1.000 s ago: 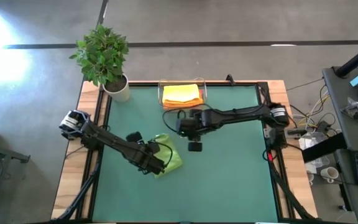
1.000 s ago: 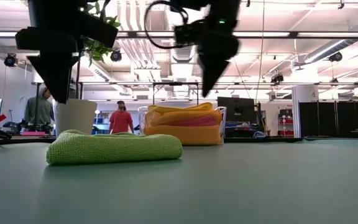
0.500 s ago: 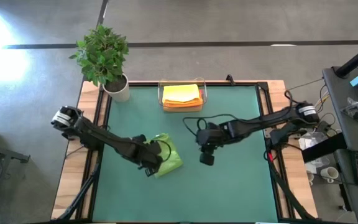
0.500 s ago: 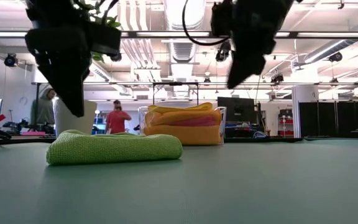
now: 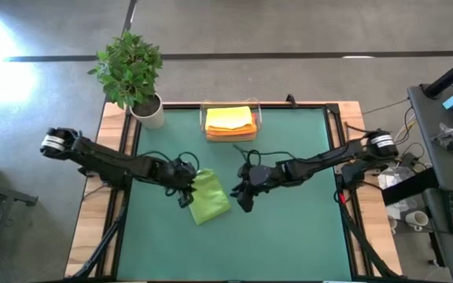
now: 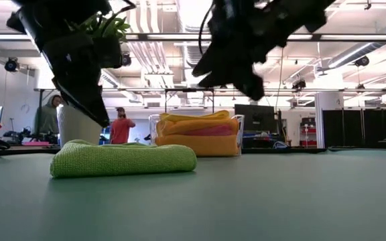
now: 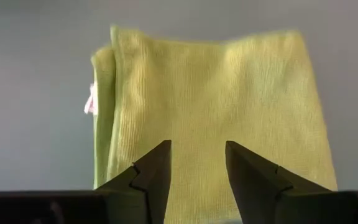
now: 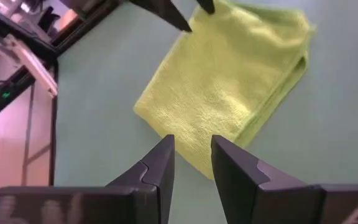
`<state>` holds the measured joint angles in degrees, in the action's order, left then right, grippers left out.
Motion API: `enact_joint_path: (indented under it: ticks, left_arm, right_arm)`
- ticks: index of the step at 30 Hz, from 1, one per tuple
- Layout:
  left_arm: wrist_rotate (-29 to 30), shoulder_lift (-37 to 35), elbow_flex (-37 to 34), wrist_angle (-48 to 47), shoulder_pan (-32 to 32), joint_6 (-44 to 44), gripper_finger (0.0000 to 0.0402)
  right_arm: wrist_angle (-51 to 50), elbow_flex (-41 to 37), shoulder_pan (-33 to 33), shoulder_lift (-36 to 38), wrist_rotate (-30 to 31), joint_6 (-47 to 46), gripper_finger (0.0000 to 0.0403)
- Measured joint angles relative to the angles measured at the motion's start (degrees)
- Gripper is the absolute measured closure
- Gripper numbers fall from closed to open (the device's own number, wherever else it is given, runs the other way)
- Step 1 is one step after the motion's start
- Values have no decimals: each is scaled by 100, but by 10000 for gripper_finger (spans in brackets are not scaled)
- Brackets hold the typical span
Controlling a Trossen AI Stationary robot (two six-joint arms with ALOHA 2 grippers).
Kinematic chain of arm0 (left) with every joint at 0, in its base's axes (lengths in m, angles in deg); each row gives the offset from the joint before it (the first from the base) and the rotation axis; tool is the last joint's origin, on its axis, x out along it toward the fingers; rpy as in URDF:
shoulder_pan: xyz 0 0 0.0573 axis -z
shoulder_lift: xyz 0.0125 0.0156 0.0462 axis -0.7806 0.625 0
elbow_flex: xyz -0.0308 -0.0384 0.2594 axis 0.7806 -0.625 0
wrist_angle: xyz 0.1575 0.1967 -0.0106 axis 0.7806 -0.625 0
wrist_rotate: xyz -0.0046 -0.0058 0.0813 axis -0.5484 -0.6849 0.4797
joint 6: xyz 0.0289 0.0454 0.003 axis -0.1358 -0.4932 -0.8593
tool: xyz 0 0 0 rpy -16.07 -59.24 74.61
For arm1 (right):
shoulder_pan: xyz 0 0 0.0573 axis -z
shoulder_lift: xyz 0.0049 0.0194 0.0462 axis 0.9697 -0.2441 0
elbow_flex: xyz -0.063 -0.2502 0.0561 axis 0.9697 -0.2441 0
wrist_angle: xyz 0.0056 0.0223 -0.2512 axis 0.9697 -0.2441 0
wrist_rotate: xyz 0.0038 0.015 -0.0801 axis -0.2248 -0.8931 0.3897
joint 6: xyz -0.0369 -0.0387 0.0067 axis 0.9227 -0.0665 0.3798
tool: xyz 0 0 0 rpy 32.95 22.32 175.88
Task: Fold microfiber towels
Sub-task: Put the green microfiber cloth into the bin
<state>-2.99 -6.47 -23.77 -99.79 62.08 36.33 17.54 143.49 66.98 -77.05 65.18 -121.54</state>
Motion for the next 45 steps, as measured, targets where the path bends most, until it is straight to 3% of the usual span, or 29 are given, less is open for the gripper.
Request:
enact_joint_path:
  ticks: [5,11,20,25,30,36,41,45]
  left_arm:
    - [-5,-290,-571,802,-142,4,266]
    - [19,-324,-779,745,-181,-296,266]
    - [-39,-221,-733,715,-197,-1005,265]
    - [-86,-285,-740,525,-207,-1174,265]
    - [-93,-378,-742,408,-214,-1352,265]
    - [-91,-436,-742,457,-216,-1647,265]
    - [-93,-436,-720,488,-216,-1657,265]
    - [-93,-436,-720,490,-216,-1655,265]
  right_arm:
    - [-21,285,0,-635,-257,-472,307]
    - [-2,1007,-60,-1531,-455,-781,307]
    - [-1276,2064,-61,-2566,-402,-1204,308]
    - [-1798,2353,-31,-2661,-388,-1241,307]
    - [-3272,2605,77,-2557,-333,-899,307]
    - [-5096,2968,190,-2442,428,-242,307]
    - [-5959,3060,280,-2292,1345,67,307]
    - [-6147,3058,249,-2100,1416,84,307]
